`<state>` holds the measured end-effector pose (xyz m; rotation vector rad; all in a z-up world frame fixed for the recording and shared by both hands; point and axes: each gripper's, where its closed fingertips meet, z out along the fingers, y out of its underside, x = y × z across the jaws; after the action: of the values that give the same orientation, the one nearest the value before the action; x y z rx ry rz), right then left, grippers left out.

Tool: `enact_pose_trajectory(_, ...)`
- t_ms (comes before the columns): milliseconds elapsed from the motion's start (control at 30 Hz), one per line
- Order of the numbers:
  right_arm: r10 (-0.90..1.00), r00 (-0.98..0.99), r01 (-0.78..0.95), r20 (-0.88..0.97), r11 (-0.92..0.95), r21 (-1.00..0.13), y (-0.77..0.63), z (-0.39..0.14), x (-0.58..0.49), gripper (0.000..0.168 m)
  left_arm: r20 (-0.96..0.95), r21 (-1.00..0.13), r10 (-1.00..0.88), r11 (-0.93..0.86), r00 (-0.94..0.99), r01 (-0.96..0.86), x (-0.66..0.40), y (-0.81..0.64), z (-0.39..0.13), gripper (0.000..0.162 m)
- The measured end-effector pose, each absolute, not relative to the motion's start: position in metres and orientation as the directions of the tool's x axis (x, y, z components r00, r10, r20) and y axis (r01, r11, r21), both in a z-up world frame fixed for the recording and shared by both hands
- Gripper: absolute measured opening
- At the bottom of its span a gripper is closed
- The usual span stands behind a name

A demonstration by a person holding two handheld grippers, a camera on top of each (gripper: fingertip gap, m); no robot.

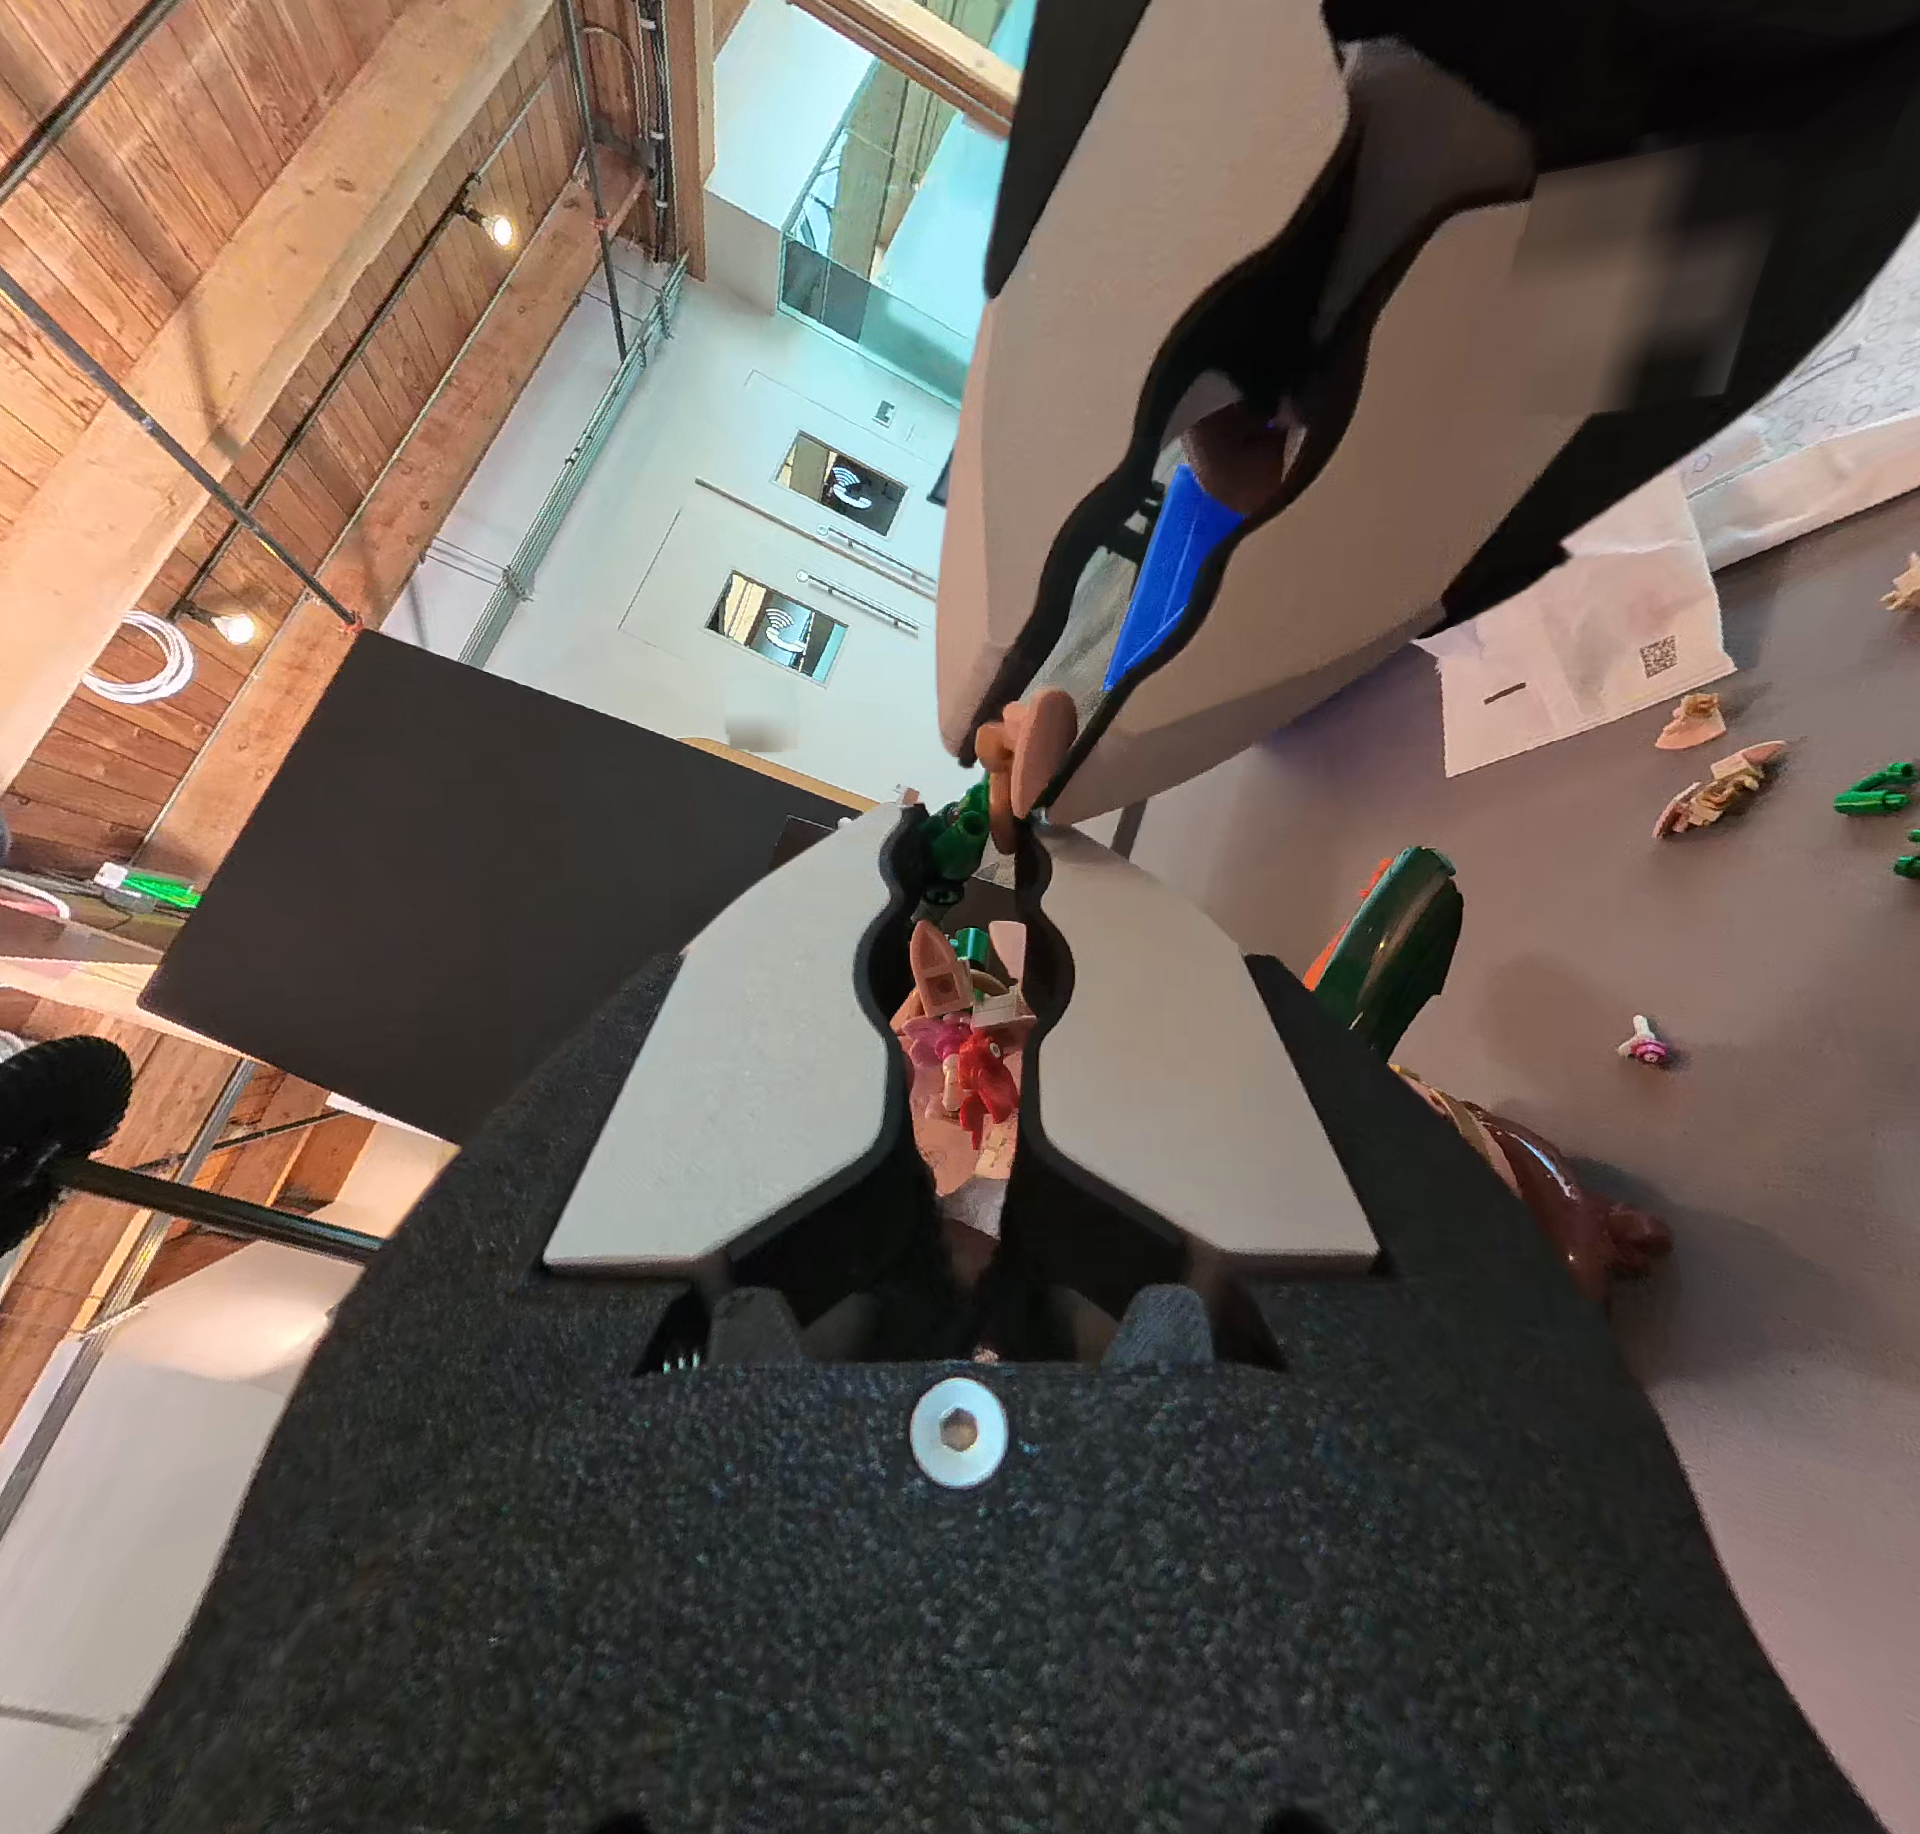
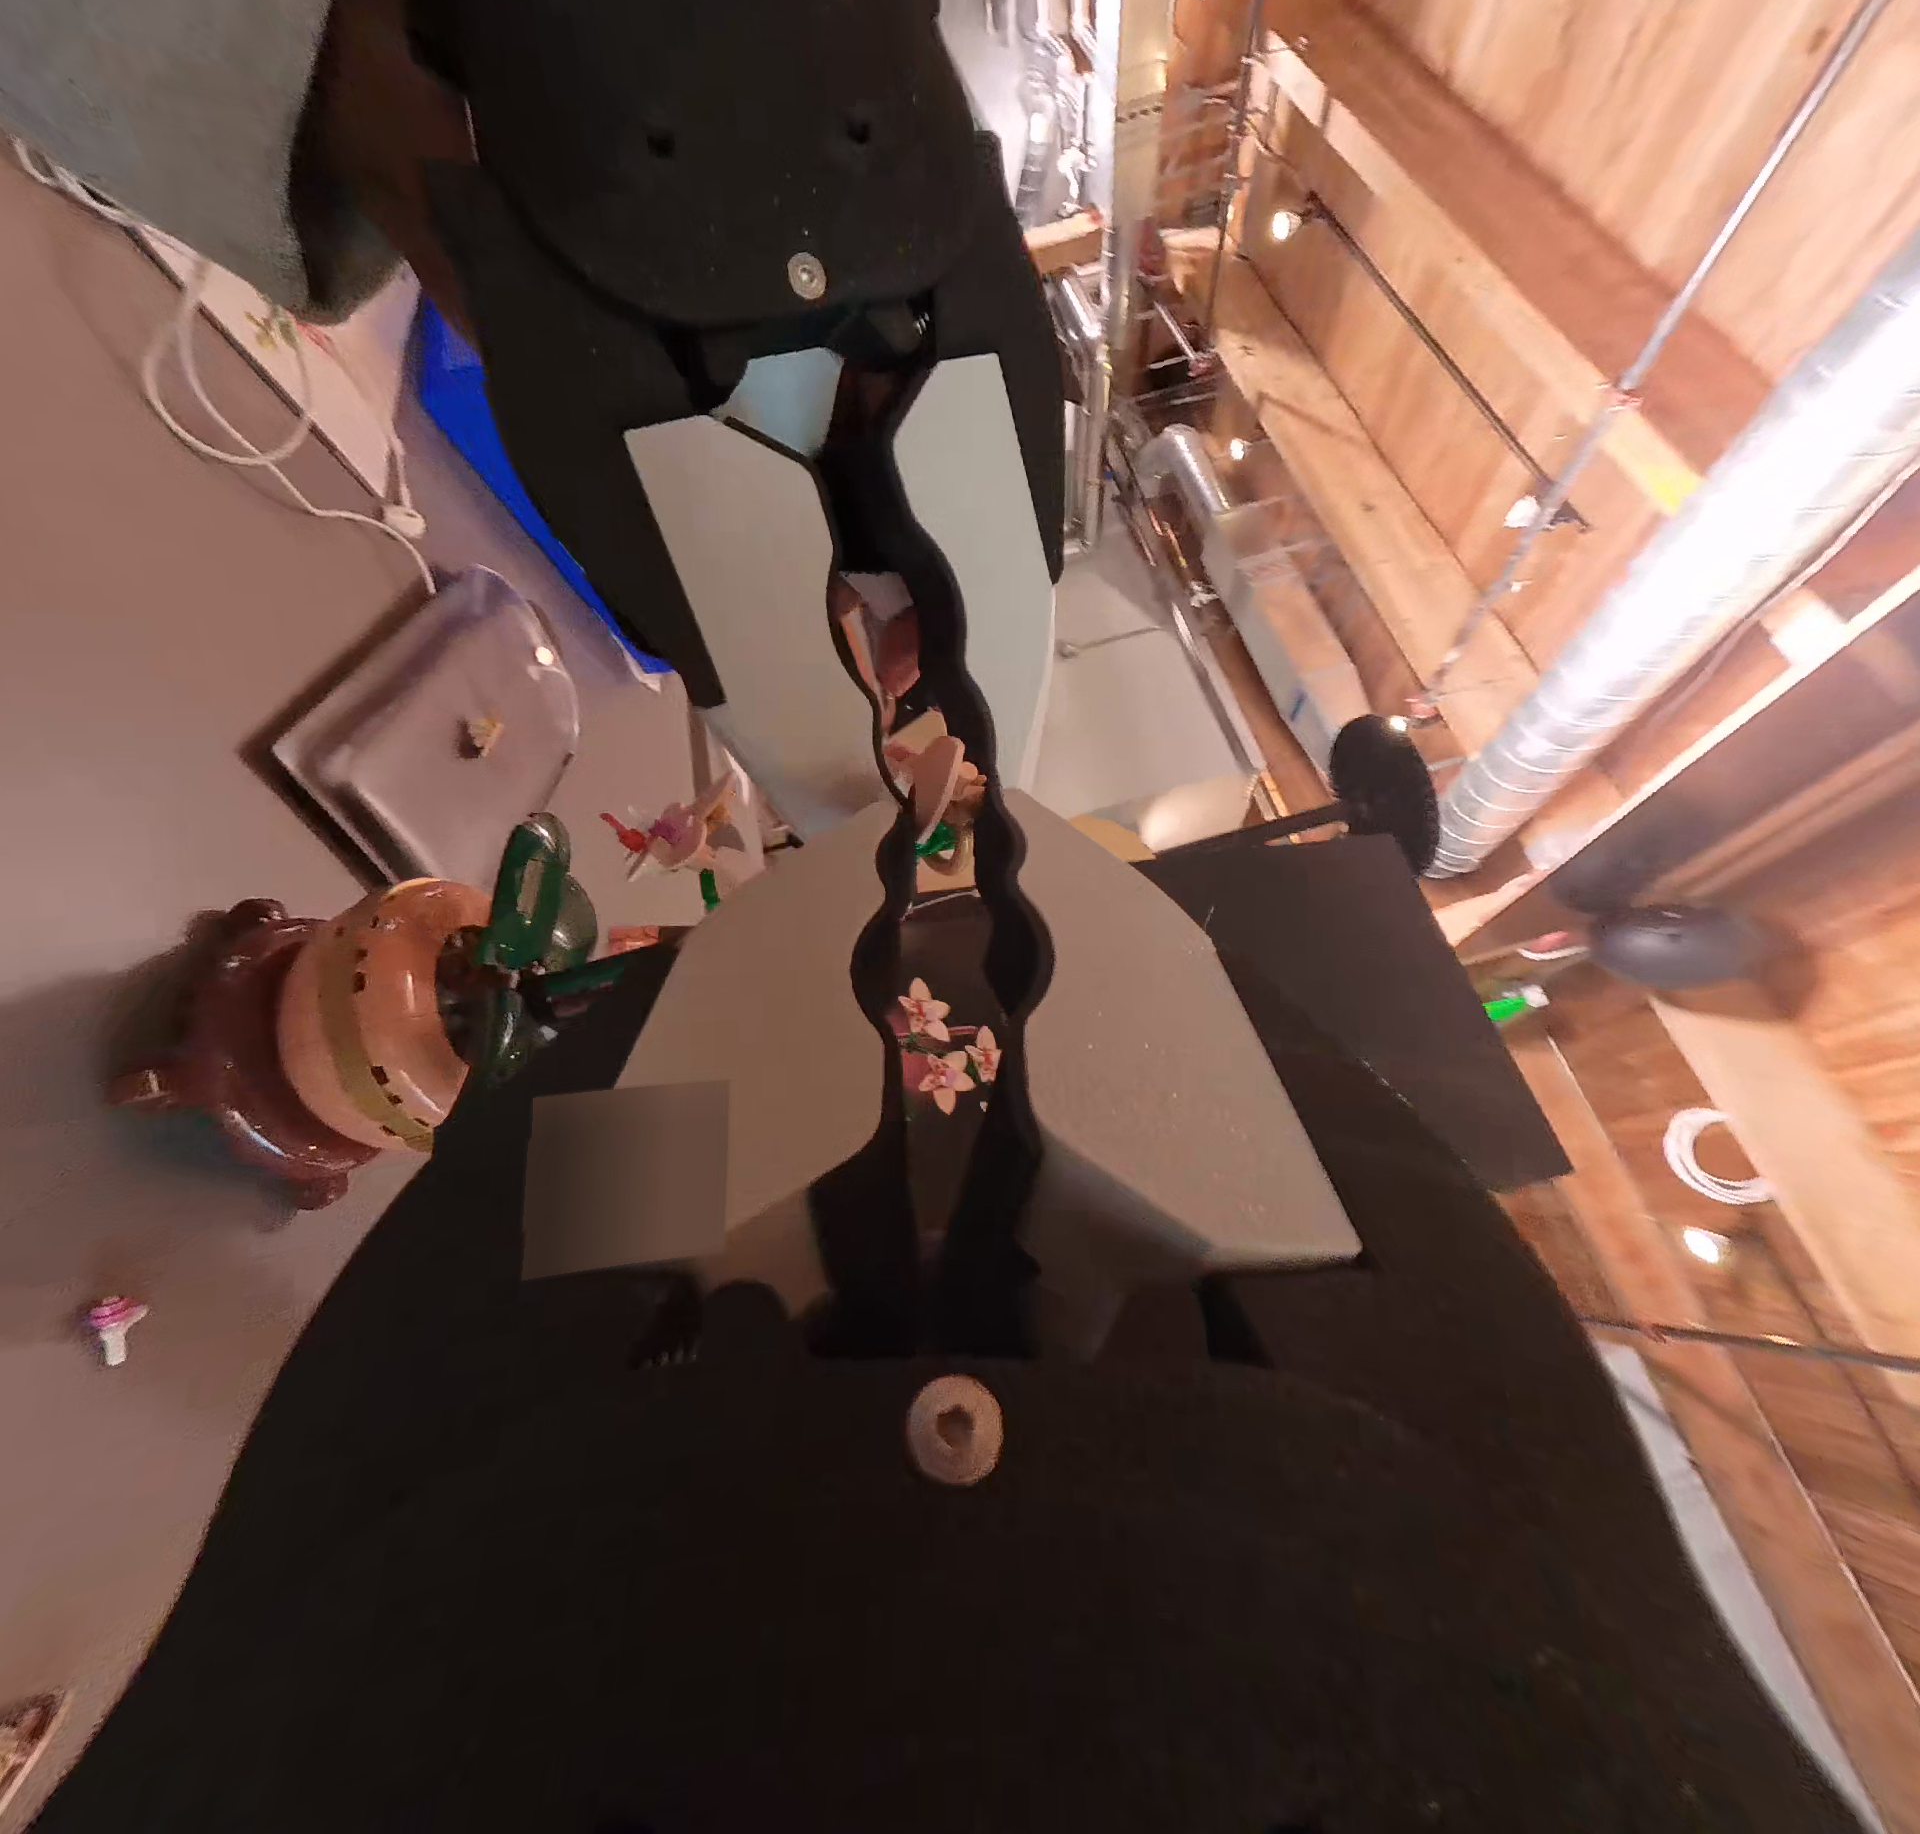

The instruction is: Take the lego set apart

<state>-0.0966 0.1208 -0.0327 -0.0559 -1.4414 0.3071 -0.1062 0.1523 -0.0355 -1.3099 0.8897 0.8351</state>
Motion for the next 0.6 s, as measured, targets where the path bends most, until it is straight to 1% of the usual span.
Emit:
enact_pose_trajectory(33, 0.248, 0.11, -0.17, 0.963, 0.959, -0.227, 0.121, -0.033, -0.096, 0.011, -0.901, -0.432, 0.014, 0.086, 0.434, -0.898, -0.106, 0.152, -0.035, 0.016)
enact_pose_trajectory(67, 0.28, 0.106, -0.177, 0.954, 0.95, -0.259, 0.121, -0.033, -0.096, 0.011, -0.901, -0.431, 0.014, 0.088, 0.434, -0.898, -0.105, 0.152, -0.036, 0.016)
enact_pose_trajectory(100, 0.347, 0.082, -0.192, 0.934, 0.925, -0.327, 0.121, -0.033, -0.095, 0.009, -0.899, -0.435, 0.013, 0.088, 0.437, -0.896, -0.105, 0.152, -0.036, 0.016)
enact_pose_trajectory(167, 0.525, -0.018, -0.239, 0.851, 0.824, -0.514, 0.122, -0.033, -0.095, 0.009, -0.893, -0.447, 0.006, 0.098, 0.45, -0.889, -0.104, 0.152, -0.035, 0.016)
enact_pose_trajectory(200, 0.614, -0.086, -0.252, 0.785, 0.749, -0.613, 0.122, -0.032, -0.094, 0.008, -0.89, -0.453, 0.007, 0.104, 0.456, -0.886, -0.103, 0.152, -0.035, 0.016)
enact_pose_trajectory(267, 0.748, -0.208, -0.253, 0.63, 0.581, -0.774, 0.123, -0.03, -0.093, 0.006, -0.884, -0.463, 0.007, 0.107, 0.467, -0.88, -0.104, 0.152, -0.034, 0.016)
enact_pose_trajectory(333, 0.827, -0.308, -0.234, 0.47, 0.413, -0.88, 0.124, -0.026, -0.091, 0.003, -0.87, -0.487, 0.026, 0.115, 0.493, -0.866, -0.107, 0.15, -0.029, 0.009)
enact_pose_trajectory(367, 0.83, -0.407, -0.208, 0.381, 0.322, -0.924, 0.12, -0.028, -0.087, 0.002, -0.865, -0.495, 0.03, 0.106, 0.5, -0.862, -0.111, 0.149, -0.028, 0.009)
enact_pose_trajectory(400, 0.846, -0.433, -0.186, 0.312, 0.255, -0.949, 0.121, -0.027, -0.087, 0.002, -0.866, -0.494, 0.027, 0.109, 0.5, -0.862, -0.112, 0.148, -0.027, 0.009)
enact_pose_trajectory(433, 0.852, -0.425, -0.189, 0.305, 0.246, -0.951, 0.124, -0.027, -0.086, 0.002, -0.866, -0.494, 0.027, 0.111, 0.5, -0.862, -0.112, 0.148, -0.027, 0.009)
enact_pose_trajectory(533, 0.84, -0.401, -0.179, 0.367, 0.321, -0.93, 0.128, -0.036, -0.087, 0.002, -0.875, -0.478, 0.017, 0.116, 0.483, -0.87, -0.108, 0.149, -0.03, 0.009)
enact_pose_trajectory(600, 0.836, -0.41, -0.185, 0.365, 0.315, -0.931, 0.125, -0.037, -0.085, 0.002, -0.876, -0.476, 0.021, 0.113, 0.481, -0.872, -0.107, 0.15, -0.03, 0.01)
